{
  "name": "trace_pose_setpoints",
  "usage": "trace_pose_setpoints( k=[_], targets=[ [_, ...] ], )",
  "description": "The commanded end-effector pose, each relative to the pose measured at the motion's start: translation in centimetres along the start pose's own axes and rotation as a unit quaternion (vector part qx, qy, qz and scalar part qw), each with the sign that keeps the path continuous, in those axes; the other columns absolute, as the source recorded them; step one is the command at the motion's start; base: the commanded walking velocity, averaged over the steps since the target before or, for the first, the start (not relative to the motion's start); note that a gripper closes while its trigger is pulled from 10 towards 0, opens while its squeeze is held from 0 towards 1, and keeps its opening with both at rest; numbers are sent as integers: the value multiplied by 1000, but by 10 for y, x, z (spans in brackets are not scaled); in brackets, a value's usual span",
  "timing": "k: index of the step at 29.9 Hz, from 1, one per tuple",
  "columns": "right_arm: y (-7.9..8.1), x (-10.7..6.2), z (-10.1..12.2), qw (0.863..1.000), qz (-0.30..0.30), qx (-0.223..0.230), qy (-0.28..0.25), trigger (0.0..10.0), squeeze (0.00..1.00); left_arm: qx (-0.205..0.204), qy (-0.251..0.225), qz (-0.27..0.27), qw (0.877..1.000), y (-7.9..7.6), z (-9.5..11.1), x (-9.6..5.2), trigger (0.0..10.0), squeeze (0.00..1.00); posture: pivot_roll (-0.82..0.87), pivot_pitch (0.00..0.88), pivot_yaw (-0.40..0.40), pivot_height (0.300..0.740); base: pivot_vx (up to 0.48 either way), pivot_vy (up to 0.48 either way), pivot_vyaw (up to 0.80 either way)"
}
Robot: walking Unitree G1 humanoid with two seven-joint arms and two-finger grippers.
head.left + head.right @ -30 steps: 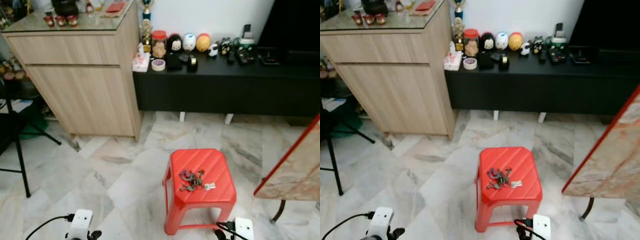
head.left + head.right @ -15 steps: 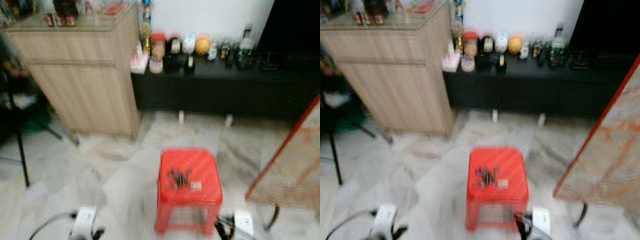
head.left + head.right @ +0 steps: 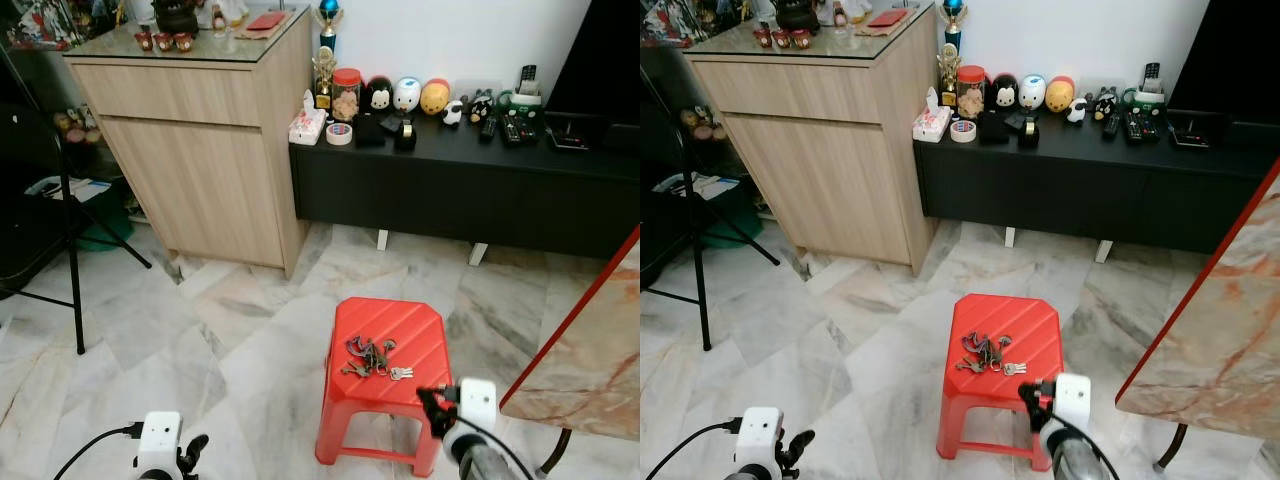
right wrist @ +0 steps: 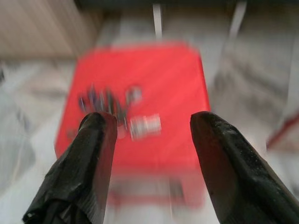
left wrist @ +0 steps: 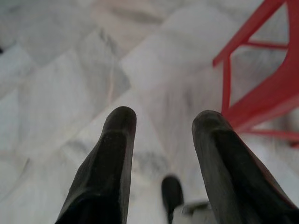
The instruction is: Hang keys on a hook
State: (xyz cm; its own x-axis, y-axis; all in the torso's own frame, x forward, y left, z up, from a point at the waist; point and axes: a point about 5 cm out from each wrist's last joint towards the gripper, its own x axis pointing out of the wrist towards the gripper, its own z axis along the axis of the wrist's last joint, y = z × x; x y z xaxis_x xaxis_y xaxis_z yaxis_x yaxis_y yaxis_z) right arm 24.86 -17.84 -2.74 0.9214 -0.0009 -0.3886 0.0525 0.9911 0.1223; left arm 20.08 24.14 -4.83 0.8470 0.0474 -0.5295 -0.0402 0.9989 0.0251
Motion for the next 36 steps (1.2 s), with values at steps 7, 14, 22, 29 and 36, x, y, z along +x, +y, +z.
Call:
trace_pose_setpoints(
  k=[7,14,22,29,36],
  targets=[
    [-4,0,33,994,-10,-12,-109,10000,0,18,-209,-38,977,-26,96,23,10000,0,10,75,7,740,0,0,0],
    [-8,-18,43,984,-28,-34,-174,10000,0,22,-282,-40,958,-26,112,6,10000,0,20,80,5,740,0,0,0],
    [-9,-24,51,980,-29,-52,-188,10000,0,26,-275,-39,960,-21,106,-5,10000,0,17,85,3,740,0,0,0],
    [-11,-23,47,985,-40,-51,-160,10000,0,26,-260,-41,964,-23,107,-3,10000,0,22,83,2,740,0,0,0],
    [-9,-20,34,991,-43,-63,-112,10000,0,22,-249,-43,967,-25,104,-1,10000,0,20,70,2,721,0,0,0]
  ],
)
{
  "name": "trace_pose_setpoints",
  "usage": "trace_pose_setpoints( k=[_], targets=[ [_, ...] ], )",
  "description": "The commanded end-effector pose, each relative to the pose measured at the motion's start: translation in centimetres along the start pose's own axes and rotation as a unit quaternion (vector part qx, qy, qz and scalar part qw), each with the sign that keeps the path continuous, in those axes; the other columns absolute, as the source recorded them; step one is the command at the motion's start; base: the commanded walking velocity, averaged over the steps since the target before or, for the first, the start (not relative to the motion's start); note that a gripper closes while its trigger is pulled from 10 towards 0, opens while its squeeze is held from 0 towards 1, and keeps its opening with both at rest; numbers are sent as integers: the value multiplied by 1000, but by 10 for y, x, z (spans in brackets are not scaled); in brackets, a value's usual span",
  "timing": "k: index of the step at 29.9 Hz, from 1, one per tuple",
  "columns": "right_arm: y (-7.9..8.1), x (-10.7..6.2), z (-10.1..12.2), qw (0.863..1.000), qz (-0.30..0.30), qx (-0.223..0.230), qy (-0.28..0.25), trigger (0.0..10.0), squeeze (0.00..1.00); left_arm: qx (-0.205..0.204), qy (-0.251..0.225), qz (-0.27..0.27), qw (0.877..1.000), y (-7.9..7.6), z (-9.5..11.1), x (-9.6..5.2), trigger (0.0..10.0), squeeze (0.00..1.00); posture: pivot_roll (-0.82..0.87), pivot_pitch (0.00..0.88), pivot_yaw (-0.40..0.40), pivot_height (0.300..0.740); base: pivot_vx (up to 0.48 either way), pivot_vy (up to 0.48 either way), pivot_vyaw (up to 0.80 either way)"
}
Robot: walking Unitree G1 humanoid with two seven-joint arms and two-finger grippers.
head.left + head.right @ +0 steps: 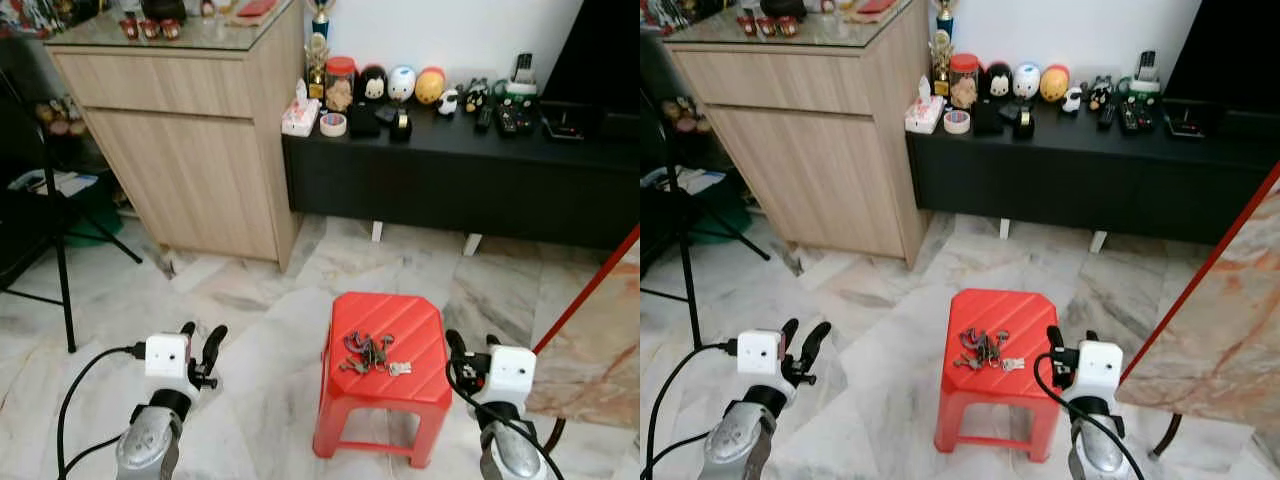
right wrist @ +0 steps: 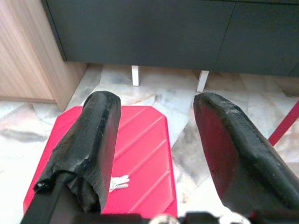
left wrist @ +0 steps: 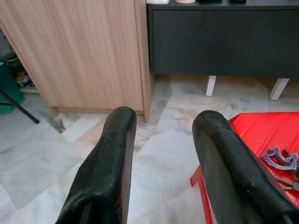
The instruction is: Hang keys on a hook
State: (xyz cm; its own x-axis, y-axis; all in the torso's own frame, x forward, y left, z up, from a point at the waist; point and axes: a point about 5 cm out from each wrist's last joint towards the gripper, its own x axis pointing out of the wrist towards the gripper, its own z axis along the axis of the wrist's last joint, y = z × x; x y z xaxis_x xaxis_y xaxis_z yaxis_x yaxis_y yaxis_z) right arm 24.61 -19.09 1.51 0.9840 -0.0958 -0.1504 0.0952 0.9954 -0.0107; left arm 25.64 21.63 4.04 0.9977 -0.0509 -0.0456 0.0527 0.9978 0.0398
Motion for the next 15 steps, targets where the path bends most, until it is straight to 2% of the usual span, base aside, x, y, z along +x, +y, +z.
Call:
trace_pose_setpoints(
  k=[1,6,15],
  targets=[
    [-1,-3,-6,1000,-3,-4,16,10000,0,0,6,0,1000,0,-1,0,10000,0,20,69,2,716,0,0,0],
    [2,-1,-4,1000,7,4,16,10000,0,0,13,-6,1000,-3,-3,1,10000,0,17,62,1,671,0,0,0],
    [5,-1,-6,1000,10,7,24,10000,0,-5,13,-6,1000,-5,-1,1,10000,0,20,60,1,626,0,0,0]
  ],
)
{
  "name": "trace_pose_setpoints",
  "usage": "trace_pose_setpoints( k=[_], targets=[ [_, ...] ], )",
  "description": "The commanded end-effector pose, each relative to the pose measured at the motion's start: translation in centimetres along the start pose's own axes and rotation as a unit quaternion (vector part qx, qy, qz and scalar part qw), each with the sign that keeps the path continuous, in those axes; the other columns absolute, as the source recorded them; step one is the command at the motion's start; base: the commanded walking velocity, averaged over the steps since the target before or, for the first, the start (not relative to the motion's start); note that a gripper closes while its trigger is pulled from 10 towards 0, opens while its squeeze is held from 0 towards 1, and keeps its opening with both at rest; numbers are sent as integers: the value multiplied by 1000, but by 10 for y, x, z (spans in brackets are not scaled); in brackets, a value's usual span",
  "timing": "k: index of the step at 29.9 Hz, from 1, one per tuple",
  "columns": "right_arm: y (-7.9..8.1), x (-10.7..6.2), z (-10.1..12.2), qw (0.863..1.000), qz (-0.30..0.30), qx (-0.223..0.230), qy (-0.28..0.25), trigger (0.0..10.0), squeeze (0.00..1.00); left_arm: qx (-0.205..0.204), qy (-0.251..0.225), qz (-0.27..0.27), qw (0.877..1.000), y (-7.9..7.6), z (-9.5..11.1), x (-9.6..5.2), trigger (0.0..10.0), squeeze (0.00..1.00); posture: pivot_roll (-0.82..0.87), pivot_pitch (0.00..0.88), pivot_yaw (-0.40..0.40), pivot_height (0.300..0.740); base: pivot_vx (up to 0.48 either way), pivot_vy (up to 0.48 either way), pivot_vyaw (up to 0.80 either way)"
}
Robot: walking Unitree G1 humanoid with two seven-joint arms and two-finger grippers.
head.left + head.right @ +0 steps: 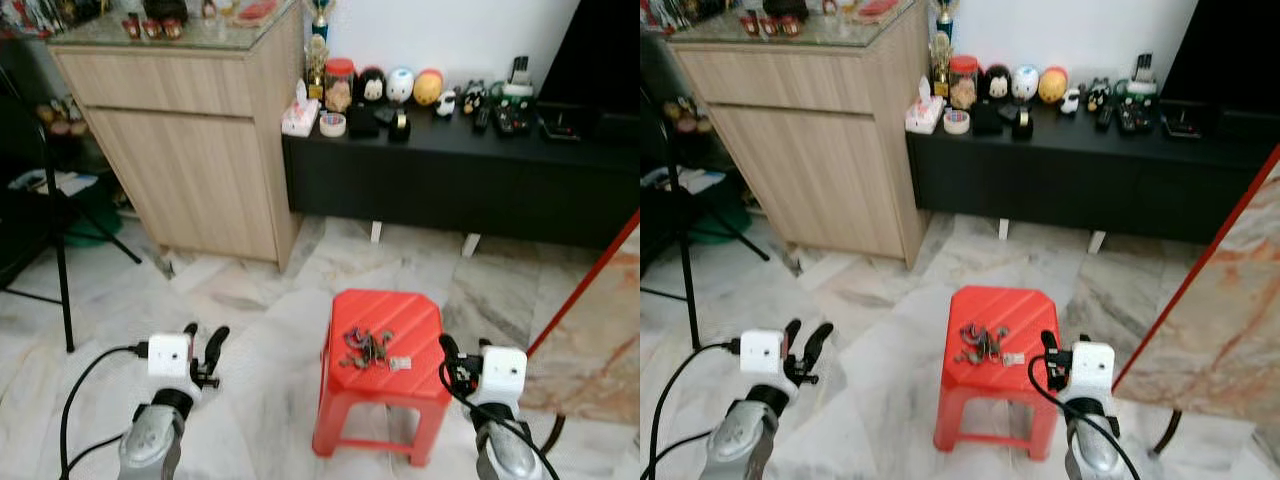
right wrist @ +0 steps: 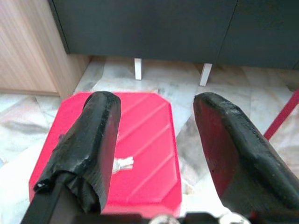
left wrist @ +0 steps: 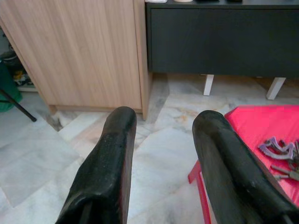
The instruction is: Hang keys on a hook
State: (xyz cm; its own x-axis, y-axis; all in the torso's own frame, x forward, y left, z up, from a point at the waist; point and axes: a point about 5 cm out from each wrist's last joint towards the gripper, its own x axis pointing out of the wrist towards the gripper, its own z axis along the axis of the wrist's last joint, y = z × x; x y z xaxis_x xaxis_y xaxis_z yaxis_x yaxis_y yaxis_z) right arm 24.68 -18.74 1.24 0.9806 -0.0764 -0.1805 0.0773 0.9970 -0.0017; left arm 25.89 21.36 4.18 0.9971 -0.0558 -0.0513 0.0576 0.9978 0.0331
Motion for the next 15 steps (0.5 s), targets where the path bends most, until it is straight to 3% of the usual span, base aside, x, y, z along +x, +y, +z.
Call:
trace_pose_setpoints(
  k=[1,15],
  targets=[
    [1,-2,-3,1000,0,4,9,10000,0,-1,10,-3,1000,-2,-2,-1,10000,0,20,60,1,626,0,0,0],
    [5,-1,-1,1000,14,20,3,10000,0,-6,19,-13,1000,-8,-1,3,10000,0,26,71,3,626,0,0,0]
  ],
)
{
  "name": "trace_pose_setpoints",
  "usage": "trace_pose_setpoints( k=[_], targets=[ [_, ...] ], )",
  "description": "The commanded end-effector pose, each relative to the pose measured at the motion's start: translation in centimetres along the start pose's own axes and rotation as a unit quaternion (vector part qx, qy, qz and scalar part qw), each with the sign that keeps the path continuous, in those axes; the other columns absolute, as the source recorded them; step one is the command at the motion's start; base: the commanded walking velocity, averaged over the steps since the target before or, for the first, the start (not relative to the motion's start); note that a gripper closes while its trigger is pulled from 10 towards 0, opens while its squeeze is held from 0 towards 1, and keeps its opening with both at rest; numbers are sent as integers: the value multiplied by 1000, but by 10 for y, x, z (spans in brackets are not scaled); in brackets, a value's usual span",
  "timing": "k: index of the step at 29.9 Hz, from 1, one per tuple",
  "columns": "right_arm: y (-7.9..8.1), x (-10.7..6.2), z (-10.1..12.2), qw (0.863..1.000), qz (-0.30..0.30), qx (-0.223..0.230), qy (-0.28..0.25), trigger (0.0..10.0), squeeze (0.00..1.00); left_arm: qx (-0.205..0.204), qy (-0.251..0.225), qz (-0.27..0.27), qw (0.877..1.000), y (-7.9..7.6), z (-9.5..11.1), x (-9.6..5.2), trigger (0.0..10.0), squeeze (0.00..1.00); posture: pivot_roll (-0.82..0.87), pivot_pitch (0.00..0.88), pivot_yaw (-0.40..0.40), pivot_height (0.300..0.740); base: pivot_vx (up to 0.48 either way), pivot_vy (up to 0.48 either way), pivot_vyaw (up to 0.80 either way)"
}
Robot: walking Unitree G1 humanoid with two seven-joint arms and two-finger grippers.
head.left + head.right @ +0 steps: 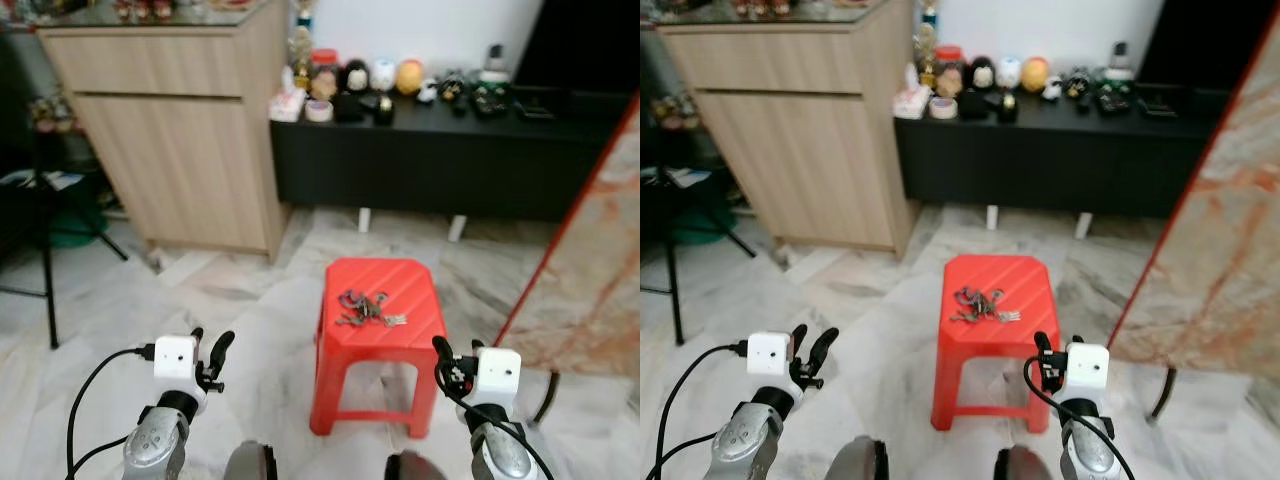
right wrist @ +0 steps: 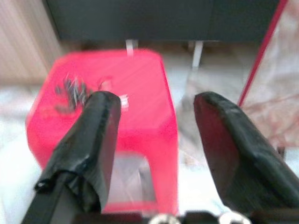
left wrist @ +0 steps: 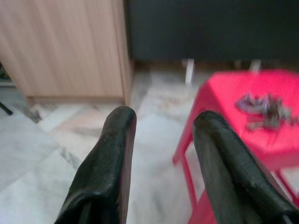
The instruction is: Hang keys on a hook
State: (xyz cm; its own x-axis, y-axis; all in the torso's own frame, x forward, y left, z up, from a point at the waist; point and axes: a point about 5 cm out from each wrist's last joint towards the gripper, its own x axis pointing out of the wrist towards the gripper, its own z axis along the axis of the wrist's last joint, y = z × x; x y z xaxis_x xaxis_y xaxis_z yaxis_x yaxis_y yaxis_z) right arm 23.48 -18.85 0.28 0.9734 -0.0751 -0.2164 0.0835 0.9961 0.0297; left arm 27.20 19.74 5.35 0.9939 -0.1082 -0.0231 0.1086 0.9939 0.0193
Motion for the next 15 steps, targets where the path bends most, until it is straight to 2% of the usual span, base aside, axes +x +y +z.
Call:
trace_pose_setpoints(
  k=[1,11,15],
  targets=[
    [8,9,10,1000,14,3,-15,10000,0,-1,34,13,999,6,-13,-11,10000,0,26,71,3,626,0,0,0],
    [8,9,11,1000,24,-5,-15,10000,0,-5,36,10,999,4,-13,-9,10000,0,27,74,3,626,0,0,0],
    [9,10,10,999,27,-14,-11,10000,0,-4,38,11,999,4,-13,-9,10000,0,27,75,3,626,266,0,0]
  ],
)
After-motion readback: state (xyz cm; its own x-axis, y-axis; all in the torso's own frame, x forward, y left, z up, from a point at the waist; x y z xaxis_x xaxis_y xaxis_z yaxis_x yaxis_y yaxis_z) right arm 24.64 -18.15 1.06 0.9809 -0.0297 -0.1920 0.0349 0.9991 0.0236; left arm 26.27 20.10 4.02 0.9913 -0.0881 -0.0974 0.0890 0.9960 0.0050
